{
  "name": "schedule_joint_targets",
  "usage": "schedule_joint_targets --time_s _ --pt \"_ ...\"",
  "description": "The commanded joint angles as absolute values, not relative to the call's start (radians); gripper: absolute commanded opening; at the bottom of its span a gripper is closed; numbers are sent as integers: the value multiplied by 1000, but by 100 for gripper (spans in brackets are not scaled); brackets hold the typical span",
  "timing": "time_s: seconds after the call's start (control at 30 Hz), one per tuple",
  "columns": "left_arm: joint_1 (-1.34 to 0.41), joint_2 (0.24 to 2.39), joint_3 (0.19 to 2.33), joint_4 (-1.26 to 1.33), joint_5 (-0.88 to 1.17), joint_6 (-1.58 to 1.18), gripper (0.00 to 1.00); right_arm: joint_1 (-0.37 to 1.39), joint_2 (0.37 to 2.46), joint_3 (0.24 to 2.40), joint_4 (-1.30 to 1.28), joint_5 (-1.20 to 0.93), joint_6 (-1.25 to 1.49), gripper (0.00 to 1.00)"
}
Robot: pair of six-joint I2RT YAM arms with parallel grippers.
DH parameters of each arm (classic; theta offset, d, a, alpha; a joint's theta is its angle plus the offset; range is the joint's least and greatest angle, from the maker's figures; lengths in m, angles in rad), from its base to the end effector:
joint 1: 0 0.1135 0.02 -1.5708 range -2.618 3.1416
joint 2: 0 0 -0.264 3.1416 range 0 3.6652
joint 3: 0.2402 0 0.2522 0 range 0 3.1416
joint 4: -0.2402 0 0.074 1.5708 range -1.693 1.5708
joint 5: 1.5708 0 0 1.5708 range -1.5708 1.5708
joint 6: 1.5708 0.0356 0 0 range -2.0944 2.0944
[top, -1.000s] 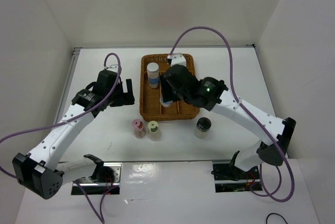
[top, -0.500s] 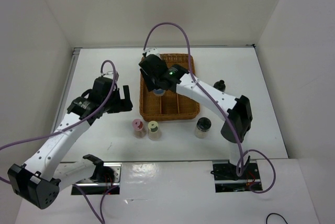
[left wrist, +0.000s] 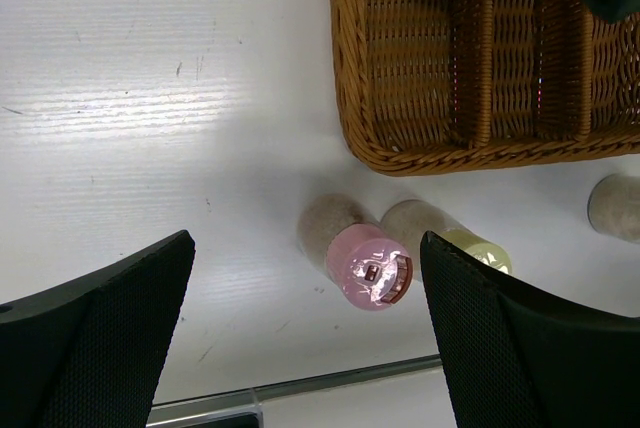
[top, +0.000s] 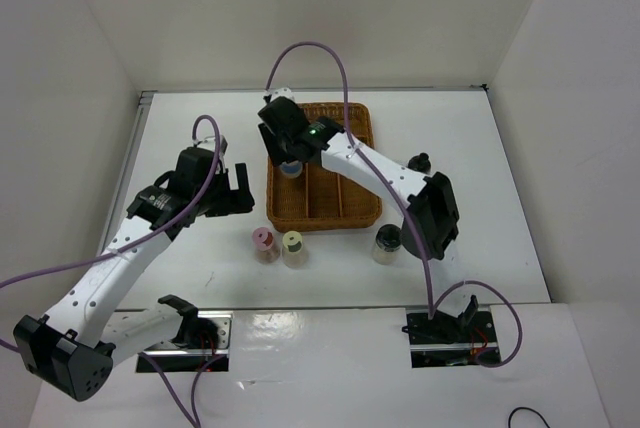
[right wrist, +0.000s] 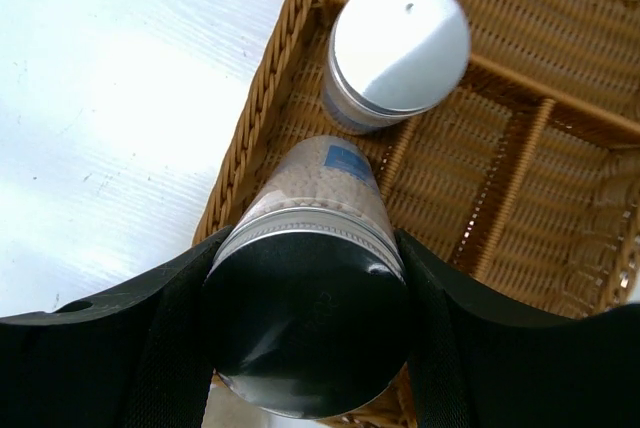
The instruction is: Organize the condiment bottles
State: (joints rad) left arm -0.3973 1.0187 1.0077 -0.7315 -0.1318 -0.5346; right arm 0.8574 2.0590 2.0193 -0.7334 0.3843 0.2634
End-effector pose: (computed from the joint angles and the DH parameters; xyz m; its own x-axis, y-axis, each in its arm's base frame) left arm 0.1933 -0.0760 0.3217 -0.6864 -0.2597 -0.6793 -0.0644 0.9521 -0.2989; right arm 0.3161 0.3448 0.3222 -0.5780 -0.2991 -0.7592 -0.3883 0.9191 -0.0664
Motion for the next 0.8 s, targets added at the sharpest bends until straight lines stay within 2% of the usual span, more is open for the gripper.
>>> schedule_joint_targets --time_s 0.0,0.77 --pt "-391 1005 1003 -696 -117 -543 99 854 2080 2089 -660 379 262 30" --pt "-391 996 994 -687 -69 -525 99 804 2177 2043 -607 336 301 33"
